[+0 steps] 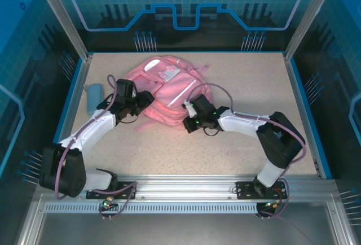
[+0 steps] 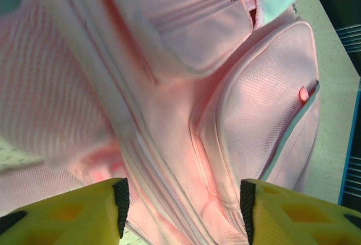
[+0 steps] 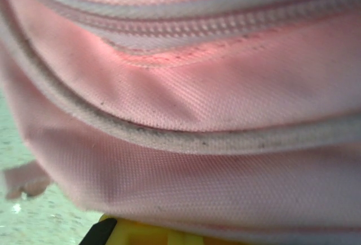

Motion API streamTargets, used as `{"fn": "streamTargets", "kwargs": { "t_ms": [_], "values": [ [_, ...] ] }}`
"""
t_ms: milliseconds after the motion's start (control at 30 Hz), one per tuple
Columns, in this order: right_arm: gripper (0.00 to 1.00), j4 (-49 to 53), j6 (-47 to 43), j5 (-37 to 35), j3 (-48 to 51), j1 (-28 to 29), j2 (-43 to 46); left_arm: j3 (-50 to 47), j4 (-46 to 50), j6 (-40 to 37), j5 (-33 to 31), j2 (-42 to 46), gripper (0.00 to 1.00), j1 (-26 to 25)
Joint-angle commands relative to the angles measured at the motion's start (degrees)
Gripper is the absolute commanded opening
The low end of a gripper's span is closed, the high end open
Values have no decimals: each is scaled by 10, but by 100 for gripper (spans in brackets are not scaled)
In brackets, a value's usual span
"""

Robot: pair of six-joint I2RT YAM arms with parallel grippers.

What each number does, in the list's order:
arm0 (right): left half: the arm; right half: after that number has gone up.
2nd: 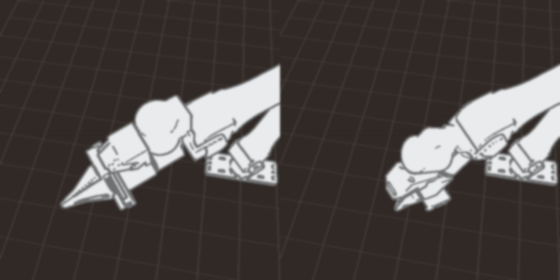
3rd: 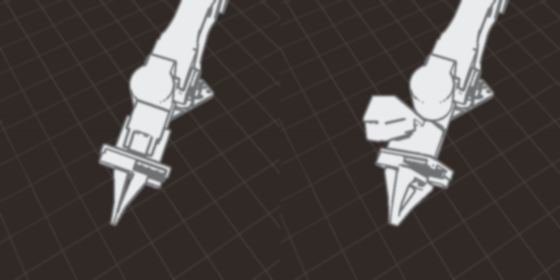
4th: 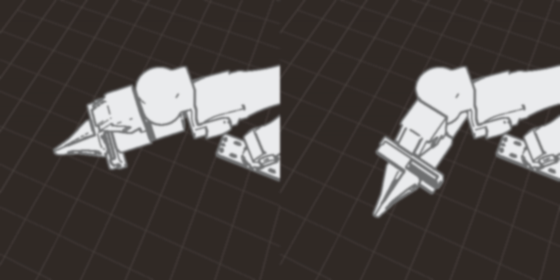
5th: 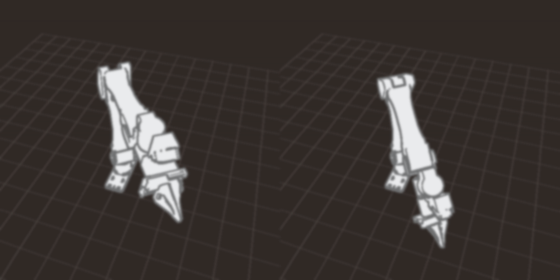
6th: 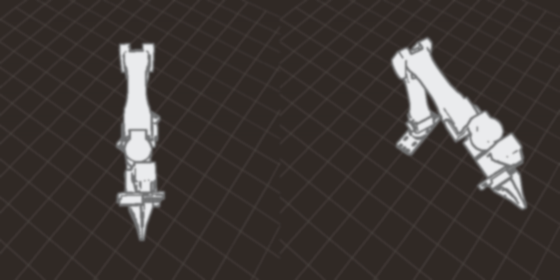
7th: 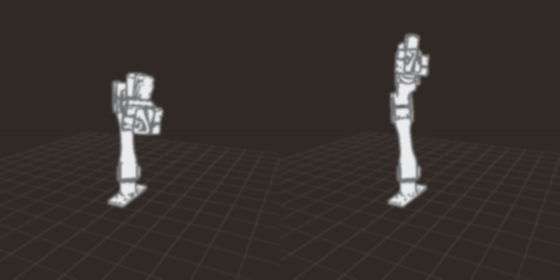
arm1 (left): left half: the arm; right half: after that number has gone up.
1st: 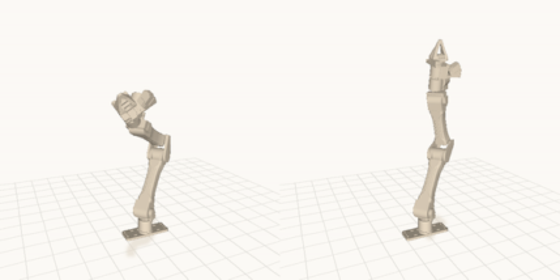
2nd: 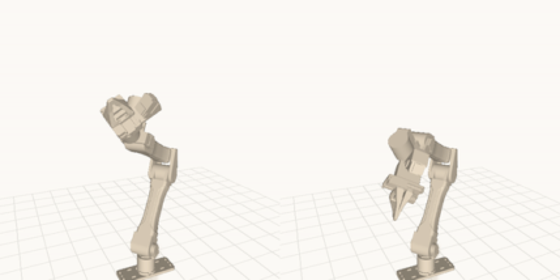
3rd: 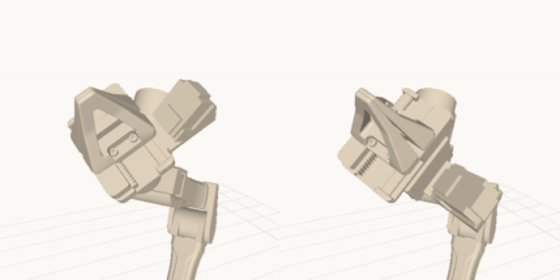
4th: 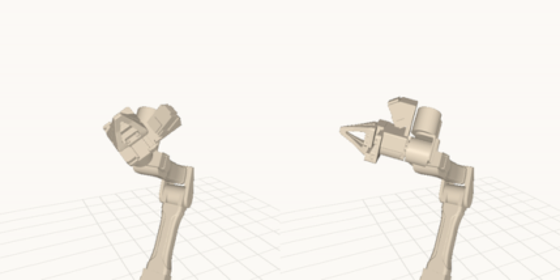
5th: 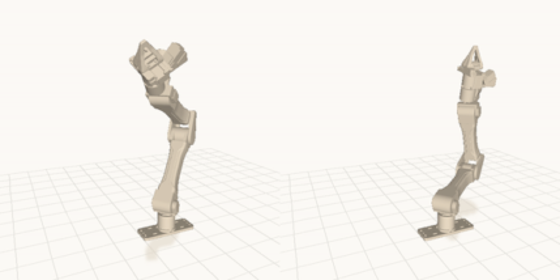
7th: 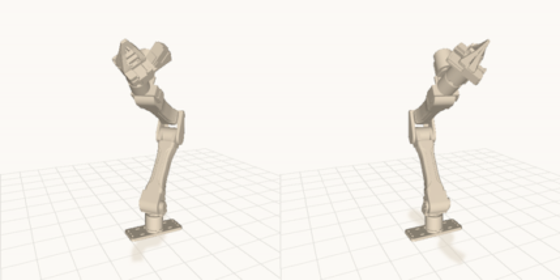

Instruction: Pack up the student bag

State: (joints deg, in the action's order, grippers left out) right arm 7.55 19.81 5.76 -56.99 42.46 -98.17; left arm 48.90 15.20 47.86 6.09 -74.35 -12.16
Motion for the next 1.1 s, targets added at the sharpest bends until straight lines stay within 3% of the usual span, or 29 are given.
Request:
{"fn": "streamTargets", "kwargs": {
  "t_ms": [0, 267, 433, 600, 733, 900, 1000, 1067],
  "values": [
    [0, -50, 1, 53, -53, 27, -36, -36, 31, 6, -24, 48, 61, 6],
    [0, -69, 22, 73, -103, 58, -77, -139, -28, 106, 34, 118, 63, 2],
    [0, -71, 34, 75, -119, 75, -87, -196, -125, 176, 56, 116, 66, -22],
    [0, -68, 42, 59, -128, 95, -92, -206, -193, 195, 62, 78, 64, -32],
    [0, -47, 47, 6, -124, 109, -88, -205, -219, 196, 47, 48, 43, -33],
    [0, 62, 48, -150, -130, 126, -79, -192, -208, 173, 13, 37, 12, -33],
    [0, 150, 57, -265, -137, 120, -69, -179, -179, 152, -1, 43, 0, -33],
    [0, 182, 58, -326, -126, 112, -53, -169, -158, 134, -4, 46, 0, -32]
  ]
}}
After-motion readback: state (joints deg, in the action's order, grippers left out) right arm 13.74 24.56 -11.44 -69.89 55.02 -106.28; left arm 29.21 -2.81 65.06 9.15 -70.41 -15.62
